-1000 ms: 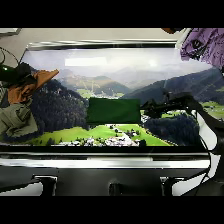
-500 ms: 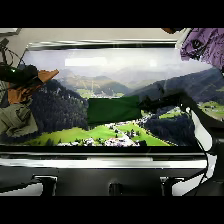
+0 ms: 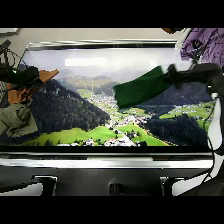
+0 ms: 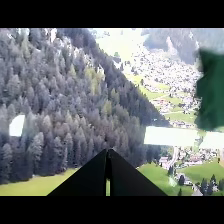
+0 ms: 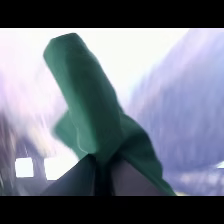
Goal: Fold the clothes and pants, and hang the long-sleeved shirts on hangers.
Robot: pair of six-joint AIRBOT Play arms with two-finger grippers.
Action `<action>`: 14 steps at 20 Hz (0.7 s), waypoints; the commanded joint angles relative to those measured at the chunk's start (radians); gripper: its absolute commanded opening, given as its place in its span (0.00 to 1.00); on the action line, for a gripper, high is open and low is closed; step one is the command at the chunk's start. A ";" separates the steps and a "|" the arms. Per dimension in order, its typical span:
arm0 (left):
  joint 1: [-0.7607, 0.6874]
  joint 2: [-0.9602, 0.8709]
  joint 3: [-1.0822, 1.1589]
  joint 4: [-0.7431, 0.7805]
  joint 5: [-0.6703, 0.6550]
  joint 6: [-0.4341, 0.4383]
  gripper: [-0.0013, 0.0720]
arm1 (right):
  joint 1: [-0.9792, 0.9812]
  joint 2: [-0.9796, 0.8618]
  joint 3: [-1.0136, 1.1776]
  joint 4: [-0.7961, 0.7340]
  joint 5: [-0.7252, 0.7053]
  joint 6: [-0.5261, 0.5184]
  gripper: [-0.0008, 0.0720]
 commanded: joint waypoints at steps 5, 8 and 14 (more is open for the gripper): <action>0.000 0.000 0.000 0.000 0.000 0.000 0.04 | -0.238 0.014 0.224 -0.185 0.016 0.198 0.05; 0.000 0.000 0.000 0.000 0.000 0.000 0.04 | -0.328 0.040 0.224 -0.358 -0.056 0.243 0.05; 0.000 0.000 0.000 0.000 -0.001 0.000 0.04 | -0.448 0.092 0.178 -0.756 -0.252 0.327 0.05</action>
